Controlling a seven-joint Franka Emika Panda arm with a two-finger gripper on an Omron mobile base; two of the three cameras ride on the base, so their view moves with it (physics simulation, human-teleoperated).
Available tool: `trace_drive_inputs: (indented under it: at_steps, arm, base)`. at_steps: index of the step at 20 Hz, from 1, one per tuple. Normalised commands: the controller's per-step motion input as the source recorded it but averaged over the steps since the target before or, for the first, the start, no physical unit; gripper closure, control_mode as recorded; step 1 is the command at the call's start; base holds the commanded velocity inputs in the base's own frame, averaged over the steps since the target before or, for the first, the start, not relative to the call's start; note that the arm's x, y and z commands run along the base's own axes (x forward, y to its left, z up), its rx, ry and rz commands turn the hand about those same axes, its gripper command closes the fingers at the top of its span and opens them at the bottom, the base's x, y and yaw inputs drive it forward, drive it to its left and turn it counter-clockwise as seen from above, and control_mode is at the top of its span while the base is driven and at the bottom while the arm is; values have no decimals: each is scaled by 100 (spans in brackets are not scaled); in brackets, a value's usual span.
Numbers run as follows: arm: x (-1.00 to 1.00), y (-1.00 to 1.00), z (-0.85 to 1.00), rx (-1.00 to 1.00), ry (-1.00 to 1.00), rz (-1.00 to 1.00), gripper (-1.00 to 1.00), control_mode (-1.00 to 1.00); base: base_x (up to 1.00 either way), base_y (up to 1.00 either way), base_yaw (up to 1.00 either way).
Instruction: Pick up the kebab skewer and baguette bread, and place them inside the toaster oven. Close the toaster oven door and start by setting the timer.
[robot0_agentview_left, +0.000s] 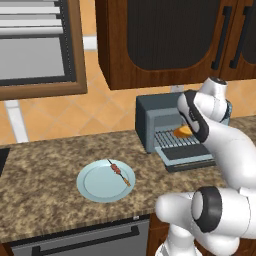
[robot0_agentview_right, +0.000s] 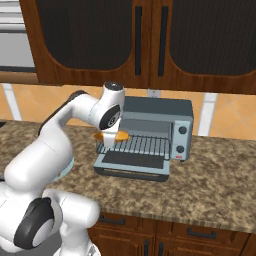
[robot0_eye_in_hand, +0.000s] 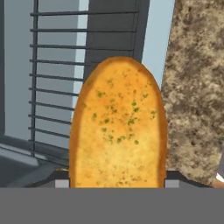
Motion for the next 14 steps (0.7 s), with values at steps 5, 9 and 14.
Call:
trace_drive_inputs:
  at_steps: [5, 9, 14]
  arm:
    - [16, -6, -33, 0, -9, -10, 100, -100]
    - [18, 0, -9, 1, -9, -19, 100, -100]
    - [35, 0, 0, 0, -1, -11, 100, -100]
  base:
    - [0, 0, 0]
    - [0, 0, 0]
    - [0, 0, 0]
